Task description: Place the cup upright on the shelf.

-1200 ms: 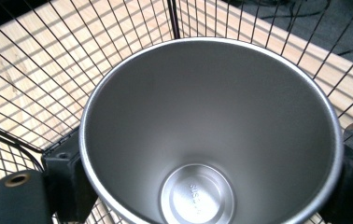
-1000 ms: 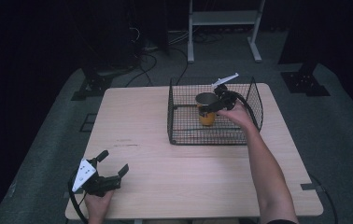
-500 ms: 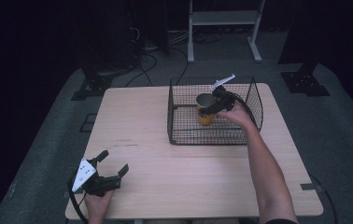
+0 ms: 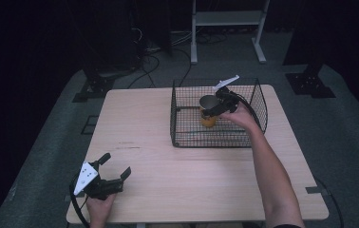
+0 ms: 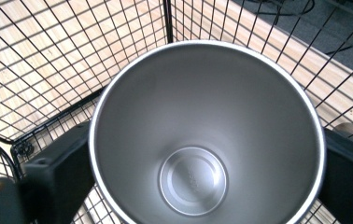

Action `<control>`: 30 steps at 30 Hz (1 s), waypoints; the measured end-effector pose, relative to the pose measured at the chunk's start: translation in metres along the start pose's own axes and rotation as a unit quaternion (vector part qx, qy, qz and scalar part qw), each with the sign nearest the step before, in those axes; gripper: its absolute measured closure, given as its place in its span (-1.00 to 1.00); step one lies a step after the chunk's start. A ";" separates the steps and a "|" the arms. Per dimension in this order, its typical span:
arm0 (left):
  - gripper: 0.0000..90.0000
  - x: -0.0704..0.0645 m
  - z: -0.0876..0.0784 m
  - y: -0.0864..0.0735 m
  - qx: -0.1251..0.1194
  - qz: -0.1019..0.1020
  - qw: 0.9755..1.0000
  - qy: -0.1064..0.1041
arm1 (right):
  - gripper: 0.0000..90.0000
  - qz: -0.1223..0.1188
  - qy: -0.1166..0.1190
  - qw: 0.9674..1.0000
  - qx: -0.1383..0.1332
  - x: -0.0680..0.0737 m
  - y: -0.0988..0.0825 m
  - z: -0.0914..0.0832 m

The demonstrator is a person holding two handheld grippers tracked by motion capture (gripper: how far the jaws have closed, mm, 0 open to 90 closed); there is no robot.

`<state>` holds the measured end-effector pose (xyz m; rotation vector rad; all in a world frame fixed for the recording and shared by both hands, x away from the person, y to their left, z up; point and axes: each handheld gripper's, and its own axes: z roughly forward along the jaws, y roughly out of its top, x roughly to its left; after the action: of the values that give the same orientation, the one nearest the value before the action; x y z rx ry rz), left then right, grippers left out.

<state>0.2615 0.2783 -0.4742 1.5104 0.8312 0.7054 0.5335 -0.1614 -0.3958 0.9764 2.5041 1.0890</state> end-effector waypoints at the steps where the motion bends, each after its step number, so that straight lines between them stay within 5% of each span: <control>1: -0.95 0.000 0.000 0.000 0.000 0.000 1.000 0.000 | -0.95 0.000 0.000 1.000 0.000 0.000 0.000 0.000; 16: -0.95 0.001 0.002 0.001 -0.001 0.001 1.000 0.001 | -0.96 0.019 0.002 0.998 -0.056 -0.002 0.009 -0.027; 30: -0.95 0.000 0.000 -0.001 0.002 -0.002 1.000 -0.001 | -0.96 0.004 0.028 0.998 -0.059 0.017 0.014 -0.057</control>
<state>0.2614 0.2781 -0.4747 1.5114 0.8347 0.7001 0.5013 -0.1747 -0.3450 0.9373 2.4488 1.2678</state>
